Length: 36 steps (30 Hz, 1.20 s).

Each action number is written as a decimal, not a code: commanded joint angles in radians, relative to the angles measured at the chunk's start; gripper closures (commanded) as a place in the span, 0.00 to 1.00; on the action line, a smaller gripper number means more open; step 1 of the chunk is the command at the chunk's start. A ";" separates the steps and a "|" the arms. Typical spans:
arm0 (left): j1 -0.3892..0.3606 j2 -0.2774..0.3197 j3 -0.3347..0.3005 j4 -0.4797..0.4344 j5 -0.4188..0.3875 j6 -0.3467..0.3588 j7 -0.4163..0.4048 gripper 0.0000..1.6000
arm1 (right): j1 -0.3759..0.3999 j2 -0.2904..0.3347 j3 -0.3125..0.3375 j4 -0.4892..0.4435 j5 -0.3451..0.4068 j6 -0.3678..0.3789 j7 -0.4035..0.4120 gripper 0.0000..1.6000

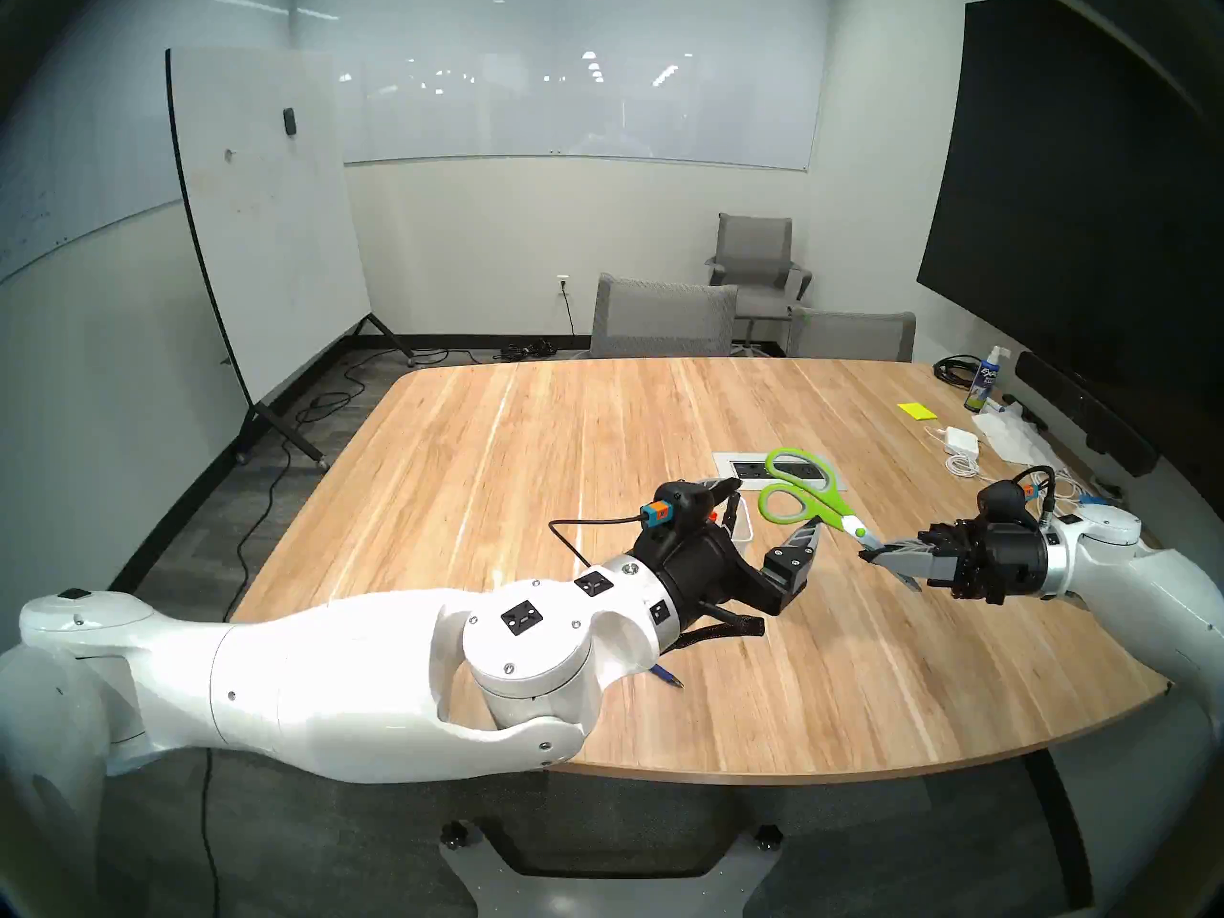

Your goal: Place the pen, the marker, and the scissors into the pen holder

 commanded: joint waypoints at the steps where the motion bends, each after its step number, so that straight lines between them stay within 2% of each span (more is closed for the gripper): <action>1: 0.004 -0.005 -0.020 -0.020 -0.019 -0.013 0.026 0.00 | -0.004 0.029 0.028 -0.016 0.039 -0.013 0.023 1.00; 19: 0.010 -0.013 -0.021 -0.006 -0.033 -0.030 0.072 0.00 | -0.048 0.063 0.053 -0.041 0.078 -0.040 0.039 1.00; 36: 0.005 -0.004 -0.028 -0.019 -0.041 -0.059 0.048 0.00 | -0.076 0.074 0.063 -0.061 0.072 -0.070 0.013 1.00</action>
